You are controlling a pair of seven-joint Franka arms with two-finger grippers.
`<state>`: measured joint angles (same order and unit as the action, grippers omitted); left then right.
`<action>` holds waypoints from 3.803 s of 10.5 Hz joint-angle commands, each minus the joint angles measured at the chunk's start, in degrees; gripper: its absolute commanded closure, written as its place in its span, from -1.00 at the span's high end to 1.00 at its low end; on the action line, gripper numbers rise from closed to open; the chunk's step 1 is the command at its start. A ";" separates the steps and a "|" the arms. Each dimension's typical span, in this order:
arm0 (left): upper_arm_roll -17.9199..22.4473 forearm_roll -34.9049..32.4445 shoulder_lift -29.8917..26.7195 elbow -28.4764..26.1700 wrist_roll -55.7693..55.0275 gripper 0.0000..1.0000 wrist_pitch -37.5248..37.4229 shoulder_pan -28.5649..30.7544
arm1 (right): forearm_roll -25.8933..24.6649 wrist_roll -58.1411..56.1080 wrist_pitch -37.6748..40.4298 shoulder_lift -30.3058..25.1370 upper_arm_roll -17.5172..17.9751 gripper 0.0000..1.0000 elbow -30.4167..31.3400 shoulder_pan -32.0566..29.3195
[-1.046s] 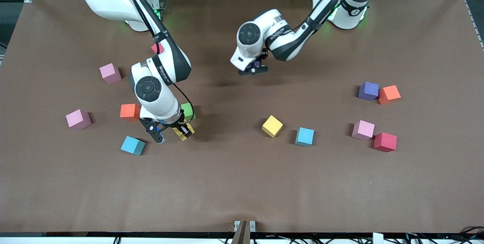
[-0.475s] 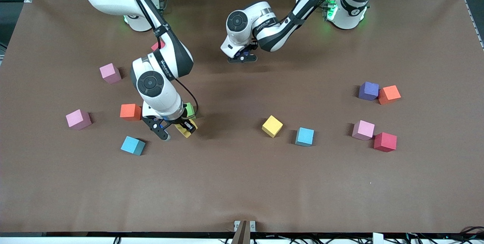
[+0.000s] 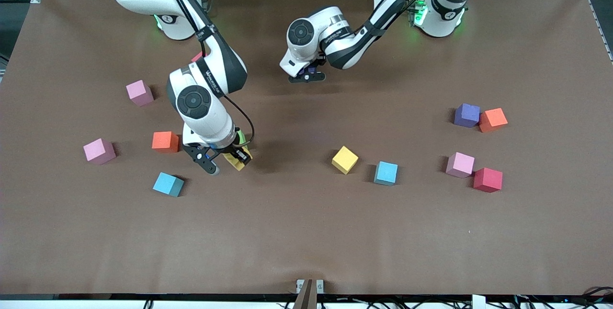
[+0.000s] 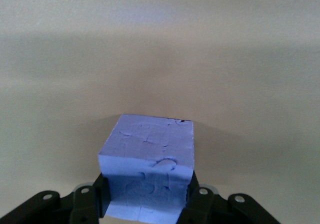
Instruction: Form number 2 with 11 blocks
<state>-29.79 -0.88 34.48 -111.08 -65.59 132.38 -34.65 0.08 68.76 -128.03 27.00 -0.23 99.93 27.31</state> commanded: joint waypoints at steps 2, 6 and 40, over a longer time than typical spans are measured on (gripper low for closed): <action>0.35 -0.79 1.90 1.40 -0.33 -0.38 0.69 -1.55 | 0.10 -0.29 4.45 -3.00 0.14 -1.00 0.52 -0.16; 0.52 -0.96 1.64 1.22 -3.06 1.00 0.60 -1.65 | 0.36 -0.39 8.85 -5.73 0.14 -1.00 1.14 -0.33; 2.37 -10.63 2.85 21.68 -23.32 1.00 -12.14 37.38 | 4.93 -54.22 9.30 -21.28 7.17 -1.00 23.89 17.77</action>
<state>-27.44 -10.08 34.00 -93.87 -83.89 121.26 3.59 4.58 20.20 -118.14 10.19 5.77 119.25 45.54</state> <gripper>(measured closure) 0.000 0.414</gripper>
